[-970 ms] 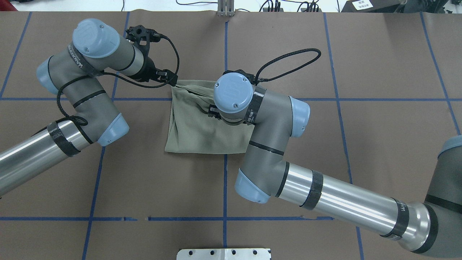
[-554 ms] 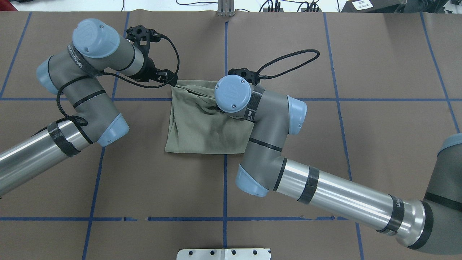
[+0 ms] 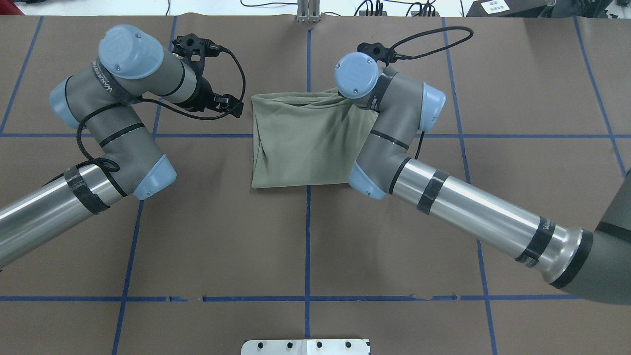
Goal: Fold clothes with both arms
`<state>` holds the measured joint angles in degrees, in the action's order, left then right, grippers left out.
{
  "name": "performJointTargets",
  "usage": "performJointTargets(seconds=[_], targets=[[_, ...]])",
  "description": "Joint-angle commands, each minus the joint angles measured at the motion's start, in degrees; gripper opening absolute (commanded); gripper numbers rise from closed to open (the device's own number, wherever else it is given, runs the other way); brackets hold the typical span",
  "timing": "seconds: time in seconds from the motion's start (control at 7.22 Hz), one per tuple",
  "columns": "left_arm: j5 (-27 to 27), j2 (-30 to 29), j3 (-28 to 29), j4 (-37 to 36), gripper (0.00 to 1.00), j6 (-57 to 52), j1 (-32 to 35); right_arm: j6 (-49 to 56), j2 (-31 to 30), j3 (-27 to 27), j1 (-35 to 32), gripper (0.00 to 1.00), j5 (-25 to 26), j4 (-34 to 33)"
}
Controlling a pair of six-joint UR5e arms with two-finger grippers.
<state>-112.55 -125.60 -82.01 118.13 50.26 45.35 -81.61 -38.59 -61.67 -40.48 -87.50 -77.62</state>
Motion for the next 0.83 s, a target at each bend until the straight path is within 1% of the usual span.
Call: performJointTargets(seconds=[0.0, 0.14, 0.28, 0.42, 0.55, 0.69], targets=[[0.1, -0.1, -0.1, -0.1, 1.0, 1.8, -0.2, 0.2, 0.4, 0.2, -5.6, 1.0, -6.1, 0.5], [0.2, -0.5, 0.3, -0.4, 1.0, 5.2, -0.4, 2.7, 0.4, -2.2, -6.4, 1.0, -10.5, 0.5], [0.2, -2.2, 3.0, -0.1, 1.0, 9.5, -1.1, 6.6, -0.3, -4.9, -7.6, 1.0, -15.4, 0.5], [0.4, -7.1, 9.1, -0.4, 1.0, 11.9, -1.2, 10.6, -2.3, -7.3, -7.9, 1.0, -19.4, 0.5], [0.5, -9.4, 12.8, -0.3, 1.0, 12.5, -1.7, 13.5, -4.3, -10.0, -8.0, 1.0, -20.1, 0.5], [2.2, -9.8, 13.8, -0.2, 1.0, 12.8, -1.8, 13.7, -4.8, -10.5, -8.0, 1.0, -20.2, 0.5]])
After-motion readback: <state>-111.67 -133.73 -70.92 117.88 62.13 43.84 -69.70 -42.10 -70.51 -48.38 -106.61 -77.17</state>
